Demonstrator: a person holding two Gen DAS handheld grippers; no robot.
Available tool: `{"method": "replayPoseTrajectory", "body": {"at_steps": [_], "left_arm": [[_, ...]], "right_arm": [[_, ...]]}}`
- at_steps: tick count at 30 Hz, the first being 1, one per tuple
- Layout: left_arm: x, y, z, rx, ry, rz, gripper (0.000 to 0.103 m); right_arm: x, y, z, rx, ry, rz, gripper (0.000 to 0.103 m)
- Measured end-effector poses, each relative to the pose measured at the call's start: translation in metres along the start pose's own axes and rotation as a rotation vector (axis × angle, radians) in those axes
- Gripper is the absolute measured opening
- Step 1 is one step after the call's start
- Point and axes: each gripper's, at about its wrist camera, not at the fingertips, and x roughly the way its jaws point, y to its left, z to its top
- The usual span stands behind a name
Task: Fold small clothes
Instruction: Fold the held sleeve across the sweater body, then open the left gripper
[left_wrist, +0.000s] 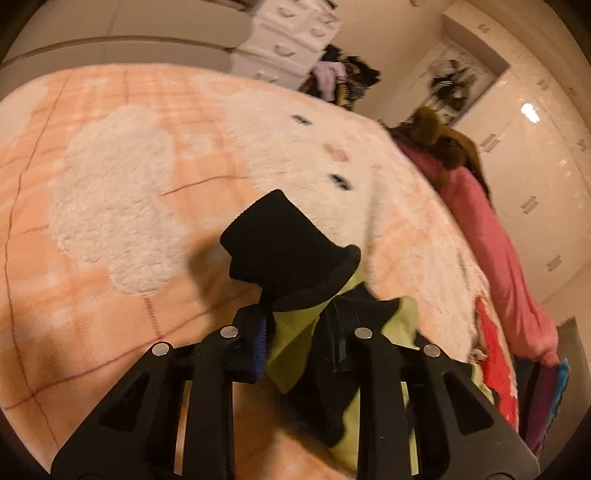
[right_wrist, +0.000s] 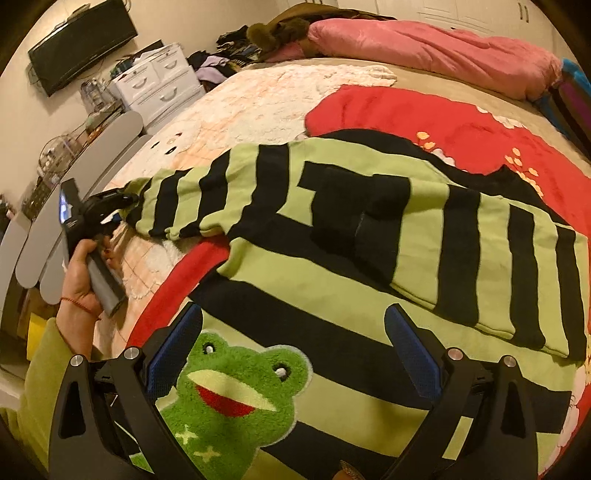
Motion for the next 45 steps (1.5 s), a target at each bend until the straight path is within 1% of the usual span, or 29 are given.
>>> {"method": "replayPoseTrajectory", "body": {"at_steps": [2, 4, 7, 10, 11, 15, 19, 21, 24, 25, 27, 29, 31, 33, 37, 41, 42, 43, 44, 45], "left_arm": [[-0.014, -0.015, 0.002, 0.041, -0.023, -0.049, 0.016], [-0.025, -0.028, 0.001, 0.062, -0.028, -0.081, 0.016], [-0.051, -0.062, -0.009, 0.11, -0.021, -0.174, 0.016], [-0.067, -0.094, -0.019, 0.158, 0.002, -0.255, 0.016], [-0.073, -0.106, -0.025, 0.17, 0.021, -0.297, 0.016], [-0.094, -0.144, -0.042, 0.209, 0.051, -0.352, 0.016], [-0.106, -0.182, -0.063, 0.264, 0.078, -0.365, 0.016], [-0.112, -0.203, -0.082, 0.284, 0.106, -0.386, 0.016], [-0.118, -0.244, -0.116, 0.355, 0.146, -0.4, 0.017], [-0.119, -0.261, -0.132, 0.384, 0.165, -0.406, 0.017], [-0.118, -0.28, -0.153, 0.413, 0.204, -0.418, 0.017], [-0.115, -0.302, -0.182, 0.452, 0.244, -0.424, 0.018], [-0.107, -0.316, -0.209, 0.495, 0.289, -0.407, 0.018], [-0.098, -0.321, -0.228, 0.521, 0.322, -0.39, 0.018], [-0.079, -0.321, -0.265, 0.562, 0.411, -0.37, 0.019], [-0.065, -0.315, -0.286, 0.565, 0.494, -0.366, 0.029], [-0.061, -0.314, -0.292, 0.572, 0.528, -0.386, 0.041], [-0.062, -0.314, -0.296, 0.579, 0.544, -0.402, 0.052], [-0.063, -0.313, -0.301, 0.591, 0.565, -0.432, 0.056], [-0.064, -0.313, -0.304, 0.599, 0.581, -0.459, 0.057]], "right_arm": [[-0.002, -0.004, 0.001, 0.015, -0.006, 0.0, 0.098], [-0.006, -0.009, 0.001, 0.016, -0.009, -0.003, 0.098], [-0.014, -0.02, 0.0, 0.028, -0.017, -0.02, 0.098], [-0.028, -0.04, -0.002, 0.072, -0.041, -0.039, 0.098], [-0.032, -0.046, -0.003, 0.085, -0.049, -0.044, 0.098], [-0.058, -0.082, -0.01, 0.172, -0.096, -0.066, 0.098], [-0.085, -0.121, -0.021, 0.269, -0.143, -0.076, 0.098], [-0.098, -0.139, -0.026, 0.308, -0.168, -0.083, 0.098], [-0.116, -0.163, -0.036, 0.363, -0.202, -0.094, 0.099], [-0.122, -0.171, -0.04, 0.38, -0.213, -0.096, 0.099], [-0.13, -0.184, -0.048, 0.411, -0.225, -0.103, 0.098], [-0.138, -0.196, -0.056, 0.441, -0.235, -0.103, 0.098], [-0.147, -0.208, -0.064, 0.47, -0.245, -0.108, 0.099], [-0.153, -0.216, -0.071, 0.485, -0.252, -0.116, 0.099], [-0.158, -0.228, -0.082, 0.522, -0.255, -0.123, 0.098], [-0.157, -0.233, -0.084, 0.544, -0.249, -0.116, 0.099], [-0.157, -0.232, -0.084, 0.544, -0.249, -0.112, 0.099], [-0.157, -0.23, -0.083, 0.54, -0.25, -0.11, 0.099], [-0.157, -0.229, -0.082, 0.533, -0.25, -0.108, 0.099], [-0.156, -0.227, -0.081, 0.529, -0.251, -0.108, 0.099]]}}
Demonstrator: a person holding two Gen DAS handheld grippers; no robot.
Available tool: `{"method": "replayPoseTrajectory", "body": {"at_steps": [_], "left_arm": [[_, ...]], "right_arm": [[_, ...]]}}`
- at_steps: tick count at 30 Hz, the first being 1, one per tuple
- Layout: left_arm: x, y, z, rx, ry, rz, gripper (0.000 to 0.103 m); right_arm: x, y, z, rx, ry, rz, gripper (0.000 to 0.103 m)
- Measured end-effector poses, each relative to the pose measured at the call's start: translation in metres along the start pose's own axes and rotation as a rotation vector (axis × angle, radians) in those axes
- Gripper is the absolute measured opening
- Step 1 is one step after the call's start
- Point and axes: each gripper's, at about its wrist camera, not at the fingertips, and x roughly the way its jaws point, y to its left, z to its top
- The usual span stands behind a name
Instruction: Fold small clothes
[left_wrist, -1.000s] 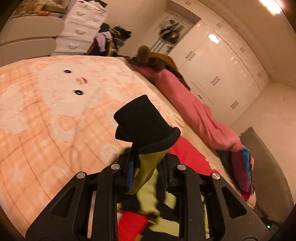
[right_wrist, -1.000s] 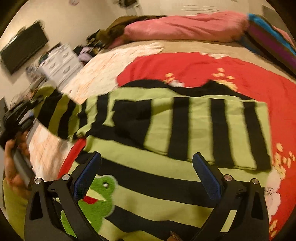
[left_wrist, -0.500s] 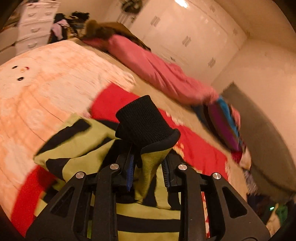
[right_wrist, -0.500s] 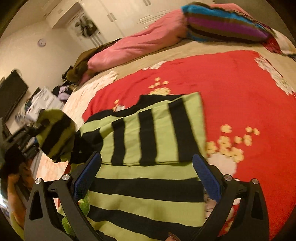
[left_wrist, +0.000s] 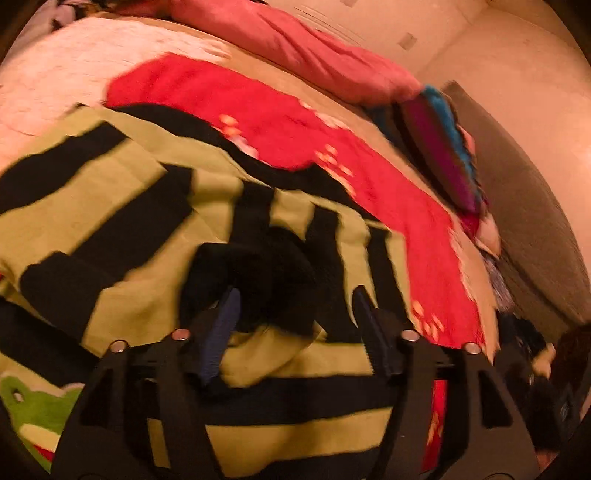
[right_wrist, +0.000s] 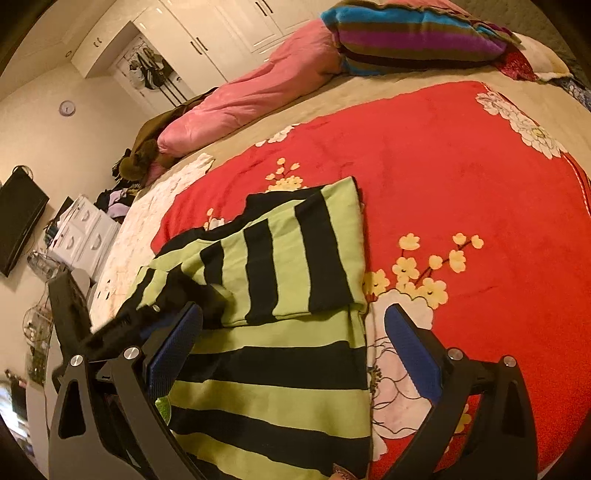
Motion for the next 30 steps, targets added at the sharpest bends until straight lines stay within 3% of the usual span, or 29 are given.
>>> {"method": "replayPoseTrajectory", "body": {"at_steps": [2, 5, 8, 12, 14, 18, 24, 27, 30], "left_arm": [[-0.002, -0.007, -0.009, 0.031, 0.02, -0.05, 0.07], [-0.024, -0.01, -0.014, 0.079, -0.014, -0.055, 0.071], [-0.061, -0.001, -0.008, 0.08, -0.142, 0.036, 0.071], [-0.101, 0.026, -0.001, 0.076, -0.316, 0.246, 0.071], [-0.11, 0.045, 0.002, 0.059, -0.354, 0.342, 0.071], [-0.118, 0.075, 0.003, 0.02, -0.391, 0.424, 0.071], [-0.119, 0.095, 0.005, -0.018, -0.413, 0.448, 0.071], [-0.111, 0.098, 0.008, -0.034, -0.386, 0.402, 0.071], [-0.105, 0.103, 0.009, -0.036, -0.362, 0.404, 0.071]], "right_arm": [[-0.001, 0.001, 0.0, -0.002, -0.001, 0.001, 0.099], [0.0, 0.001, 0.001, 0.004, 0.0, -0.001, 0.099], [0.005, 0.003, -0.001, 0.013, 0.015, -0.001, 0.099], [0.018, 0.019, -0.006, -0.011, 0.053, 0.024, 0.099], [0.025, 0.03, -0.01, -0.024, 0.078, 0.046, 0.099], [0.046, 0.048, -0.017, 0.007, 0.155, 0.111, 0.098], [0.08, 0.071, -0.025, 0.041, 0.247, 0.145, 0.099], [0.096, 0.074, -0.025, 0.062, 0.265, 0.117, 0.099], [0.112, 0.072, -0.027, 0.096, 0.29, 0.085, 0.099]]}}
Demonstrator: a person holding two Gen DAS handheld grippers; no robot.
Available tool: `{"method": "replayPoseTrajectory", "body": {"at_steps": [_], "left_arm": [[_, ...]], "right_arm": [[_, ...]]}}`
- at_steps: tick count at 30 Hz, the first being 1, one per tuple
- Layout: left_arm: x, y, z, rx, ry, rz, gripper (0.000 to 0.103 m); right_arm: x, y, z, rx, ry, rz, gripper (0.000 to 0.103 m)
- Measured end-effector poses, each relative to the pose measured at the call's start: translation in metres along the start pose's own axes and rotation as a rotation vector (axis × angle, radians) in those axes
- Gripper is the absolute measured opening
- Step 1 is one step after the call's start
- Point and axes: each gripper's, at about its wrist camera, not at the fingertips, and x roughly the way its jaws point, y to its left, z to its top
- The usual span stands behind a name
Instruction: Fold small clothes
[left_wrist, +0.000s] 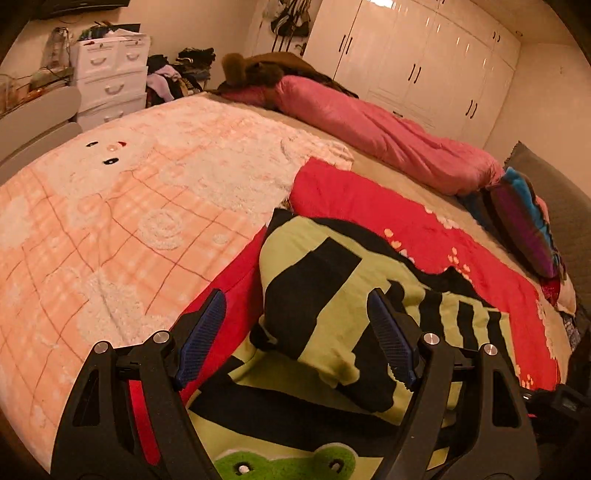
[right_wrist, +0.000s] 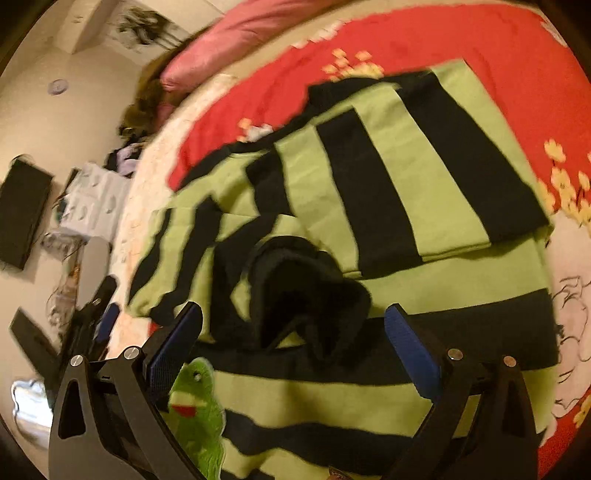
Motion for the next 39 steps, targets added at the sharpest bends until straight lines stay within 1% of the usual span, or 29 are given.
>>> {"method": "replayPoseTrajectory", "body": {"at_steps": [3, 4, 5, 6, 7, 8, 9, 10, 12, 16, 18, 23, 26, 29, 32, 34, 39], "left_arm": [[0.002, 0.002, 0.0, -0.006, 0.006, -0.002, 0.071], [0.003, 0.003, -0.001, -0.005, 0.006, 0.001, 0.071], [0.003, 0.003, 0.0, -0.005, 0.004, 0.004, 0.071], [0.004, 0.003, 0.0, -0.006, 0.002, 0.004, 0.071], [0.004, 0.003, 0.0, -0.006, 0.0, 0.003, 0.071], [0.003, 0.003, 0.0, -0.006, -0.001, 0.002, 0.071], [0.003, 0.003, 0.001, -0.004, 0.001, -0.001, 0.071], [0.003, 0.003, 0.001, -0.002, 0.003, -0.005, 0.071], [0.002, 0.002, 0.002, -0.001, -0.001, -0.01, 0.071], [-0.002, 0.001, 0.003, 0.007, -0.02, -0.008, 0.071], [-0.004, 0.003, 0.005, -0.002, -0.03, -0.012, 0.071], [-0.004, 0.011, 0.007, -0.031, -0.028, -0.014, 0.071], [-0.004, 0.011, 0.007, -0.035, -0.034, -0.02, 0.071], [-0.002, 0.008, 0.007, -0.018, -0.026, -0.034, 0.071], [0.004, 0.001, 0.004, 0.015, 0.009, -0.064, 0.071], [0.011, -0.006, 0.0, 0.051, 0.042, -0.072, 0.071], [0.02, -0.021, -0.008, 0.121, 0.083, -0.085, 0.071]], "right_arm": [[0.005, -0.005, 0.001, 0.05, -0.005, 0.006, 0.098], [0.006, -0.004, 0.001, 0.048, -0.007, -0.001, 0.09], [0.005, -0.002, 0.001, 0.035, -0.014, -0.01, 0.079], [0.007, 0.0, 0.001, 0.016, -0.013, -0.017, 0.052], [0.008, 0.001, 0.001, 0.003, -0.007, -0.018, 0.041], [0.008, 0.002, 0.001, -0.009, -0.004, -0.014, 0.036], [0.008, 0.004, 0.001, -0.033, -0.004, -0.005, 0.026], [0.006, 0.006, 0.0, -0.058, -0.009, -0.002, 0.022], [-0.001, 0.011, -0.002, -0.103, -0.027, 0.007, 0.019], [-0.021, 0.029, -0.006, -0.21, -0.081, 0.04, 0.017], [-0.034, 0.04, -0.006, -0.259, -0.107, 0.073, 0.017], [-0.069, 0.064, 0.005, -0.336, -0.171, 0.147, 0.017], [-0.088, 0.072, 0.017, -0.381, -0.211, 0.153, 0.017], [-0.108, 0.072, 0.032, -0.423, -0.264, 0.116, 0.017], [-0.113, 0.062, 0.047, -0.414, -0.28, 0.067, 0.017], [-0.109, 0.054, 0.057, -0.404, -0.279, 0.032, 0.017], [-0.079, 0.022, 0.071, -0.351, -0.232, -0.066, 0.017]]}}
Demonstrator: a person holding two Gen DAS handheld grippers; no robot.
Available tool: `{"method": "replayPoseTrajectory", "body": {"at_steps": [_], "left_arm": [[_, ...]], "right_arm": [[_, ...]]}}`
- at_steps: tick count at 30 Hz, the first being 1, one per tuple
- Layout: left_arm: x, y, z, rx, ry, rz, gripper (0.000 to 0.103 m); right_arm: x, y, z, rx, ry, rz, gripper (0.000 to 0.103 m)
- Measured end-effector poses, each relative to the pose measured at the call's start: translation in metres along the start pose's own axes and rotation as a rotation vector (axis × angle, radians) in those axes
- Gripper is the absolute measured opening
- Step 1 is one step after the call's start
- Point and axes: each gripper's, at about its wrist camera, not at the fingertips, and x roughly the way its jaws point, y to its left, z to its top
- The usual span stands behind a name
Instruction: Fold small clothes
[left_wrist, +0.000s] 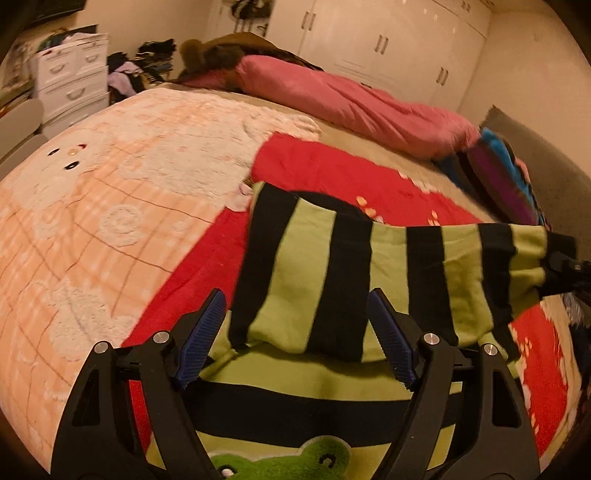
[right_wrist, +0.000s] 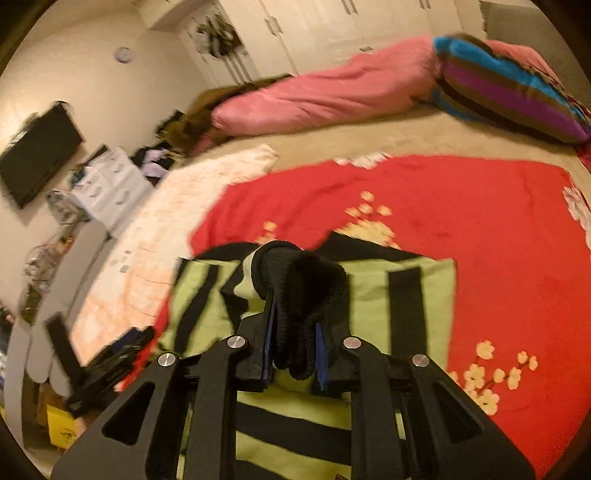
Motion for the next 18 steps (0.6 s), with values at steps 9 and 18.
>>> {"method": "replayPoseTrajectory", "body": {"at_steps": [9, 18], "left_arm": [[0.023, -0.013, -0.009, 0.066, 0.076, 0.002, 0.071], [0.02, -0.022, -0.01, 0.098, 0.054, -0.015, 0.071]], "right_arm": [[0.044, -0.033, -0.022, 0.032, 0.082, -0.158, 0.033], [0.024, -0.064, -0.04, 0.117, 0.016, -0.234, 0.049]]}}
